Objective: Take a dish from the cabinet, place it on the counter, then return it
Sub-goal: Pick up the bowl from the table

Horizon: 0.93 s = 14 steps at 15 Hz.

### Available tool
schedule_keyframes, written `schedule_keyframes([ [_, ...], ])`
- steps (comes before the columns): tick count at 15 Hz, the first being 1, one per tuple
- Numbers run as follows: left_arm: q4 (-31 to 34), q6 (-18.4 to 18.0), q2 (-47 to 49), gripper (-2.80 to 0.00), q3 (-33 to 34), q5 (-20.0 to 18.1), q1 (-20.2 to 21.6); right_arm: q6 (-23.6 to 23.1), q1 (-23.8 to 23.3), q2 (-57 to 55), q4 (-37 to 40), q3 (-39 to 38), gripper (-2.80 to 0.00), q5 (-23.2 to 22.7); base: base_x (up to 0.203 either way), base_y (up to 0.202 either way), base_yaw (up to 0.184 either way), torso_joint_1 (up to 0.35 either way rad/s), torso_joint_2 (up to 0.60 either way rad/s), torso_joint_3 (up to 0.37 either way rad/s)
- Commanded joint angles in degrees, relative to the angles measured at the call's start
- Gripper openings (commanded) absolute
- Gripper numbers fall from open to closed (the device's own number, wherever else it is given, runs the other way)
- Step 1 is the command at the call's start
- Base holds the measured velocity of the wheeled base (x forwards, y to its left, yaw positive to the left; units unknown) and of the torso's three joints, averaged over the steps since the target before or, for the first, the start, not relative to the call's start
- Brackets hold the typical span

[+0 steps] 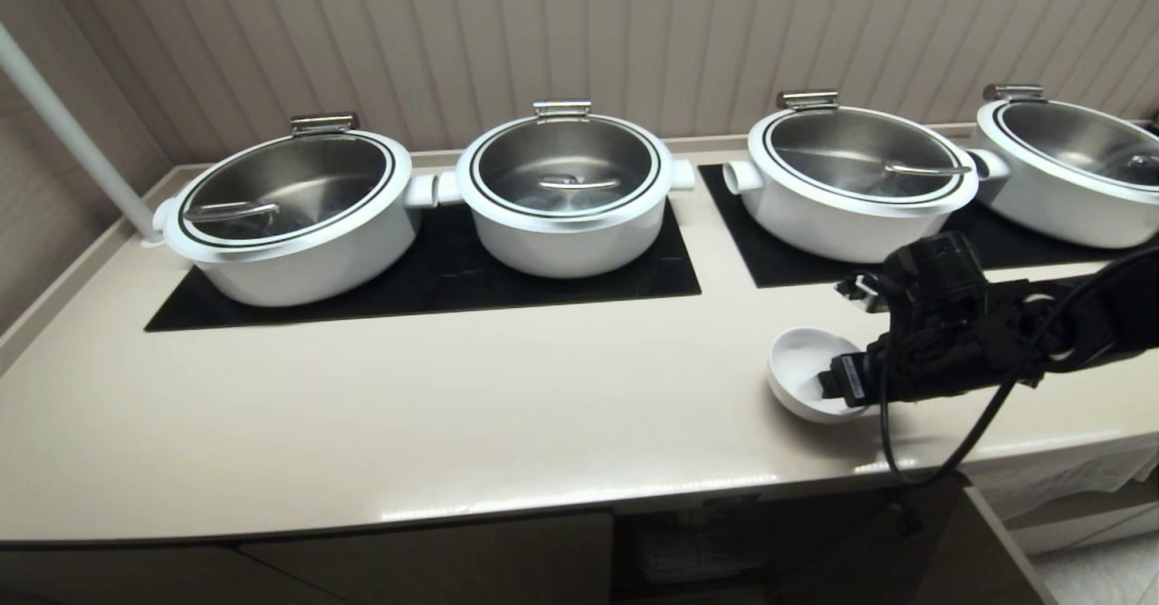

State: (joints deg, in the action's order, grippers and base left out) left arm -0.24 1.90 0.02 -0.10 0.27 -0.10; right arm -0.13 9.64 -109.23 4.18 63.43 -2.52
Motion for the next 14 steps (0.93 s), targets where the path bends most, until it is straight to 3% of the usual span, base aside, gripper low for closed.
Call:
schedule_keyframes([
  [1, 0.0, 0.0, 0.0, -2.8, 0.0, 0.1, 0.0, 0.0, 0.0, -0.1, 0.0, -0.1, 0.0, 0.0, 0.0, 0.0, 0.0, 0.0, 0.0, 0.0],
  [2, 0.0, 0.0, 0.0, -2.8, 0.0, 0.1, 0.0, 0.0, -0.1, -0.2, -0.1, -0.1, 0.0, 0.0, 0.0, 0.0, 0.0, 0.0, 0.0, 0.0],
  [3, 0.0, 0.0, 0.0, -2.8, 0.0, 0.1, 0.1, 0.0, -0.1, -0.2, -0.1, -0.1, -2.8, 0.0, 0.0, 0.0, 0.0, 0.0, 0.0, 0.0],
  [14, 0.0, 0.0, 0.0, -2.8, 0.0, 0.1, 0.0, 0.4, -0.1, 0.1, -1.2, 0.4, -2.8, -0.2, 0.0, 0.0, 0.0, 0.0, 0.0, 0.0],
])
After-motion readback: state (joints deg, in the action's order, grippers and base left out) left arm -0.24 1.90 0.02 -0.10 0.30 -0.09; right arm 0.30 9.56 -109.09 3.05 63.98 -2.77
